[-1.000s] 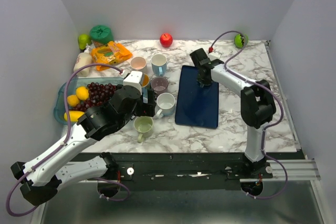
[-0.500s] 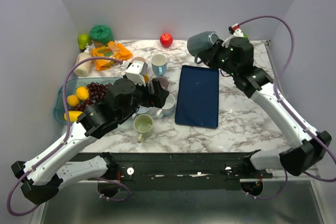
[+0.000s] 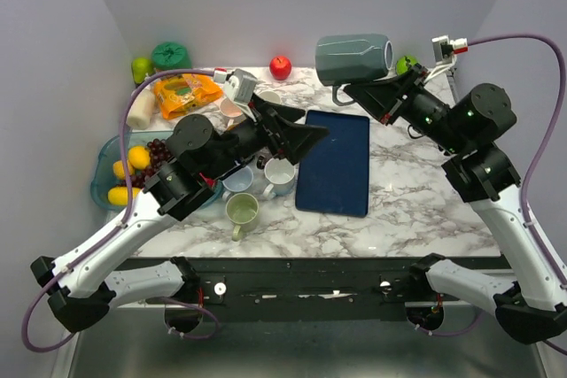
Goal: Turn the mug right side up
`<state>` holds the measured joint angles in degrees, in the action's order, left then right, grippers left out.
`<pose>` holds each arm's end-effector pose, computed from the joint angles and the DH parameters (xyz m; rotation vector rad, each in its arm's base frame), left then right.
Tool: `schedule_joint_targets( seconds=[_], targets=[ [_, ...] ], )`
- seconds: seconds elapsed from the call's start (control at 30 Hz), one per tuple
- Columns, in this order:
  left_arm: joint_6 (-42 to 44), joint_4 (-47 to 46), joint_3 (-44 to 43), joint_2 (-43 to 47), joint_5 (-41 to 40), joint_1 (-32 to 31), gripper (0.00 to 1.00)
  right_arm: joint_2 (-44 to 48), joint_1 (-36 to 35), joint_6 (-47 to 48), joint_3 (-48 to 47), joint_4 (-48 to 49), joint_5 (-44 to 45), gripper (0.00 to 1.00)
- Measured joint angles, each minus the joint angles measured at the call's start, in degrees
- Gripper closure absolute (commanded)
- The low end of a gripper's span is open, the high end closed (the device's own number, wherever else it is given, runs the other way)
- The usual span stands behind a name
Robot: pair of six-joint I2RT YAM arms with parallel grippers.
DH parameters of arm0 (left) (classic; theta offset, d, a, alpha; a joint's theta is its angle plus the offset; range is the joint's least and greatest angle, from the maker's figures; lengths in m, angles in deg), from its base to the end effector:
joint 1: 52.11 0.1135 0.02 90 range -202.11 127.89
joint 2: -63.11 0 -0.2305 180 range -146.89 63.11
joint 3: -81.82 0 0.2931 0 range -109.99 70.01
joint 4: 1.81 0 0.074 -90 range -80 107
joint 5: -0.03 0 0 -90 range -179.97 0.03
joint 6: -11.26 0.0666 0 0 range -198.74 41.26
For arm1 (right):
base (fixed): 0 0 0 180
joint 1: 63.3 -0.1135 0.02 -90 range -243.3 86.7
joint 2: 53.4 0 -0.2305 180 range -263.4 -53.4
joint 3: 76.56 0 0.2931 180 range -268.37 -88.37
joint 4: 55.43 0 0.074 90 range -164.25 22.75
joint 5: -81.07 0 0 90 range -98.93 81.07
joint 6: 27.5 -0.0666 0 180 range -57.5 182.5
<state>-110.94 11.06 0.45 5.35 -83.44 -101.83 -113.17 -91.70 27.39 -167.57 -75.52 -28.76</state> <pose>0.1903 -0.2363 0.4520 0.3312 1.4697 -1.2544 0.2431 0.1571 0.4911 -0.2239 1.4722 1.1489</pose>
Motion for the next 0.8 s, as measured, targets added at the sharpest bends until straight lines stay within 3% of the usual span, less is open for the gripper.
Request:
schedule_joint_targets(
  seconds=[0.1,0.2,0.33,0.5,0.63,0.8],
  targets=[
    [-1.62,-6.21,-2.27,-4.17,4.9,0.0,0.04,1.25,0.0,-1.53,0.02,3.56,-4.46,0.99],
    [-3.48,-10.21,-4.13,-7.72,8.15,0.0,0.14,1.62,-0.02,-3.65,0.11,6.97,-7.96,0.99],
    [-5.92,-14.51,-5.27,-10.56,10.43,0.0,0.33,2.01,-0.04,-6.29,1.51,10.88,-11.15,0.99],
    [-8.31,-19.1,-5.27,-11.04,11.34,0.11,0.48,2.34,-0.04,-7.91,3.39,12.55,-12.98,0.99],
    [-9.62,-20.76,-5.27,-11.28,11.39,0.24,0.71,2.62,-0.04,-8.59,3.54,14.21,-13.75,0.99],
    [-11.72,-22.82,-5.57,-11.5,11.56,0.22,0.75,3.1,0.02,-8.31,3.69,16.5,-14.43,0.99]
  ],
)
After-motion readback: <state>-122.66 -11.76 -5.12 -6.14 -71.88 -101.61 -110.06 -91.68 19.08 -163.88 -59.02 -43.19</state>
